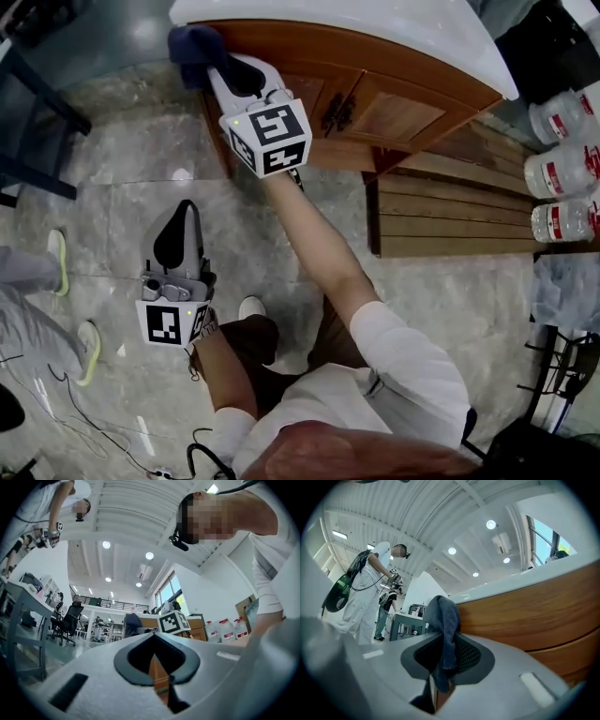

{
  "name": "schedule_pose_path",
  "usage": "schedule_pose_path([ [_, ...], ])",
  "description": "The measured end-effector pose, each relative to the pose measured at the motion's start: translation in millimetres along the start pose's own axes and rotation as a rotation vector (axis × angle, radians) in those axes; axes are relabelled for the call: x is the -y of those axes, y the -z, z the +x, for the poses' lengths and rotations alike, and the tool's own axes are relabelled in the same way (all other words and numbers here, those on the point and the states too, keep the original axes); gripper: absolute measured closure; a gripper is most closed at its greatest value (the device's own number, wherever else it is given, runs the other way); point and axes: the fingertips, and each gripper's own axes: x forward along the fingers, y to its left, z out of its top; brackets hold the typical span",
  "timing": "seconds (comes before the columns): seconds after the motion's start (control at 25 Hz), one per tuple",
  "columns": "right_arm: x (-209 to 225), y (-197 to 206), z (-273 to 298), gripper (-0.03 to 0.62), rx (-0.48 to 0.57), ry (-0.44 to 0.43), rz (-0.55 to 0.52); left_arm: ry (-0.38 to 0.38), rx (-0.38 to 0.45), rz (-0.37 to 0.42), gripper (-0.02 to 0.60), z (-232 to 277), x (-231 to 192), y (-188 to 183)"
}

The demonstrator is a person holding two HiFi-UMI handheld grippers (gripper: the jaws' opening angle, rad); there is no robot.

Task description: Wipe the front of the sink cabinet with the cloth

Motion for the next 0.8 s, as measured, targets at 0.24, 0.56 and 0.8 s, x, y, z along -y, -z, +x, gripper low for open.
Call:
schedule_pose_path([
  [0.24,25,-3,-21,0.517,-0.015,0.048,0.014,-0.013,0.004,-0.033,0.584,-2,3,8],
  [0.56,117,-12,-109,0.516,-0.022,0.18,0.01,0.043,-0.029,-0.004,0.584,12,21,17],
  [0.8,192,-26,-181,0.511,-0.016,0.309,0.0,0.082,-0.061,0.013,0.584,17,33,26],
])
